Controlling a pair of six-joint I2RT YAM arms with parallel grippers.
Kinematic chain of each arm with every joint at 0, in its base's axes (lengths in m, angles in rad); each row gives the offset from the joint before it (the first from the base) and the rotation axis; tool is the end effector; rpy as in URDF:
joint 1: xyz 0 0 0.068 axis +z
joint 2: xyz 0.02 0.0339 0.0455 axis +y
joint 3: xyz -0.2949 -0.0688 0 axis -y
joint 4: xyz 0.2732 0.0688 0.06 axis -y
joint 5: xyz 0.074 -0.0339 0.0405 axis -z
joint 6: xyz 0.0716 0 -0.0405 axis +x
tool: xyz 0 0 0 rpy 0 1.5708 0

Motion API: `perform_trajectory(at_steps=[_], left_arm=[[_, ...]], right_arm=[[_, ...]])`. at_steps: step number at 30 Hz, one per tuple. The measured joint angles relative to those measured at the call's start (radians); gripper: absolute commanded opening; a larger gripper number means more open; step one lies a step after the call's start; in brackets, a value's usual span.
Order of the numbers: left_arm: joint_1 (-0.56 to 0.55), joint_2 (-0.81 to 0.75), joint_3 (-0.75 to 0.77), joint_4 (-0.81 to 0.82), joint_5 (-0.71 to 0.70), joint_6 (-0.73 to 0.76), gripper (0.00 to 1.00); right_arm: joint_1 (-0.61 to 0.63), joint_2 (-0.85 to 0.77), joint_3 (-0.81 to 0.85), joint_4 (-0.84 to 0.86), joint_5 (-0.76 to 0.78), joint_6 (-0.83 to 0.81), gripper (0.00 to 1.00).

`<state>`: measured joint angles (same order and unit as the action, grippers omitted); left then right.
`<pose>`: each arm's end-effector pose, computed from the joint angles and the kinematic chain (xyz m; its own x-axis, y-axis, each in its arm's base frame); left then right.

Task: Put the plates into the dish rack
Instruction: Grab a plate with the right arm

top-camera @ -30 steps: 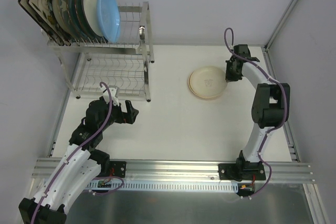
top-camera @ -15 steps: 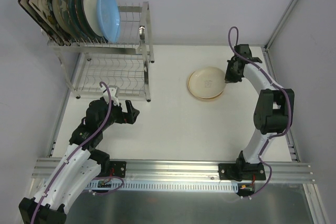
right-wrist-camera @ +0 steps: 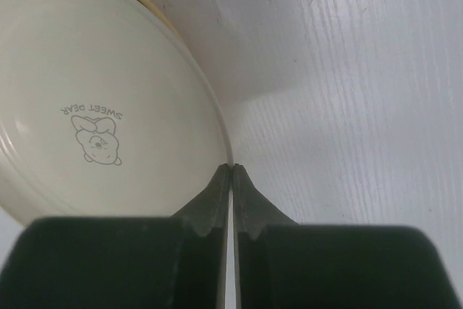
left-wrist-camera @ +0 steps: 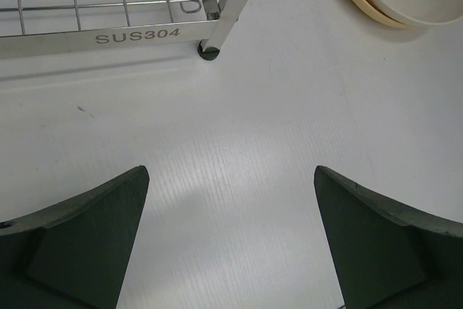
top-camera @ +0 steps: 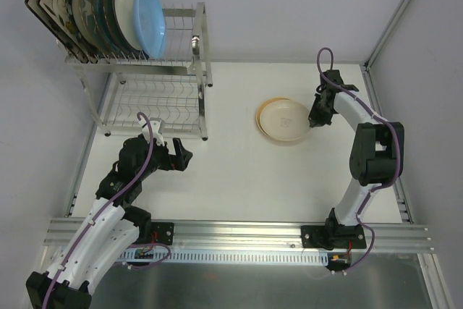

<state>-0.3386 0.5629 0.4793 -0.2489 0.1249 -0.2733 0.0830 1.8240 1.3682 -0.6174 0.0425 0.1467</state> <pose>0.1715 -0.0698 0.2605 -0.4154 -0.1376 -0.8992 0.3412 0.8927 -0.2943 0.4338 0.0330 0.2047 -0.8755 0.0737 -0.4776 0.0661 0.9973 0.0328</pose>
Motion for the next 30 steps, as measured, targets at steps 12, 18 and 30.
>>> perform_trajectory(at_steps=[12, 18, 30], left_arm=[[0.0, 0.007, 0.0, 0.0, 0.002, 0.0, 0.99], [0.0, 0.007, 0.0, 0.0, 0.002, 0.0, 0.99], [0.0, 0.006, 0.0, 0.0, 0.016, 0.0, 0.99]], right_arm=[[0.001, 0.001, -0.011, 0.0, 0.032, 0.04, 0.23], [0.001, 0.004, -0.011, 0.0, 0.032, 0.045, 0.31], [0.001, 0.036, -0.045, 0.068, 0.004, 0.061, 0.35]])
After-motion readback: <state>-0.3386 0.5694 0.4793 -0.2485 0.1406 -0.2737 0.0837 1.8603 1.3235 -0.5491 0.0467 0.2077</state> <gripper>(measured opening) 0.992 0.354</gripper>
